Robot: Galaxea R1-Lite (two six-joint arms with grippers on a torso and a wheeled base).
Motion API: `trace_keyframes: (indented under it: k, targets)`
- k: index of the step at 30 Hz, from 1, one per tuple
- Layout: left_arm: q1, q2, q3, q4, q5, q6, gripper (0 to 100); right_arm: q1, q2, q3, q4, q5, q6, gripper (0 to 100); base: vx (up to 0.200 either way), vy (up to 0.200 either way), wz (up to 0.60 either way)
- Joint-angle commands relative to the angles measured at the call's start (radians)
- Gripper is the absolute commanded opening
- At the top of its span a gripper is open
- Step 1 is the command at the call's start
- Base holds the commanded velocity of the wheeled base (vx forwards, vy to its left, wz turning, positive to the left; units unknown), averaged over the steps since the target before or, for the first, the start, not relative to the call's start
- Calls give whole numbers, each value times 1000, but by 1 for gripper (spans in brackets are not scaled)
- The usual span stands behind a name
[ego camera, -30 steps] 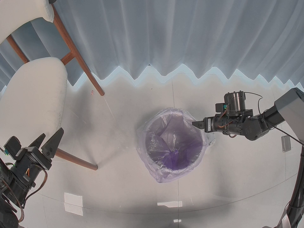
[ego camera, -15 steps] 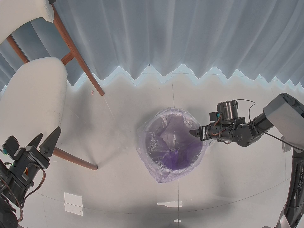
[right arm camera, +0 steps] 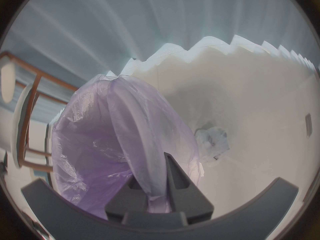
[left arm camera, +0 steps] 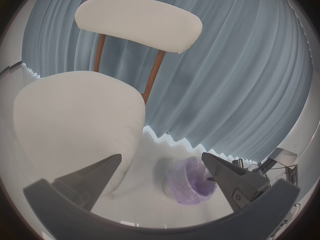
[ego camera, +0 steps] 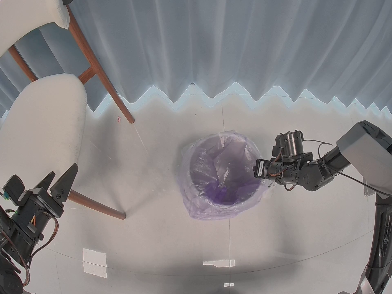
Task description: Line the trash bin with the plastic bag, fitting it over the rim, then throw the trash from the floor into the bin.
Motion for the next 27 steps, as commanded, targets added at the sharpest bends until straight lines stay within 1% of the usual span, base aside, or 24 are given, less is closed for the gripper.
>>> trace_keyframes:
  k: [1,2,4,7,15,16,17,22,23,27]
  targets:
    - [2,0,18,-1,0,-1,100,5,-9,-13,-3,-40,70,0,0,0,0]
    - [1,1,18,-1,0,-1,100,6,-15,-13,-1,-65,114,0,0,0,0]
    - [1,3,18,-1,0,-1,100,9,-21,-13,-1,-97,171,0,0,0,0]
    - [1,6,18,-1,-2,1,100,29,-21,-12,-3,-131,249,0,0,0,0]
    - [1,7,18,-1,-2,1,100,82,-10,-36,-12,-175,357,0,0,0,0]
    - [1,7,18,-1,-2,1,100,82,-10,-36,-12,-175,357,0,0,0,0]
    - [1,7,18,-1,-2,1,100,91,2,-49,-9,-193,389,0,0,0,0]
    - [1,1,18,-1,0,1,100,94,17,-55,-7,-210,411,0,0,0,0]
    - [2,0,18,-1,0,1,100,94,17,-53,-12,-210,420,100,0,0,0]
    - [1,-2,18,-1,0,1,100,98,-4,-55,-6,-212,461,100,0,0,0]
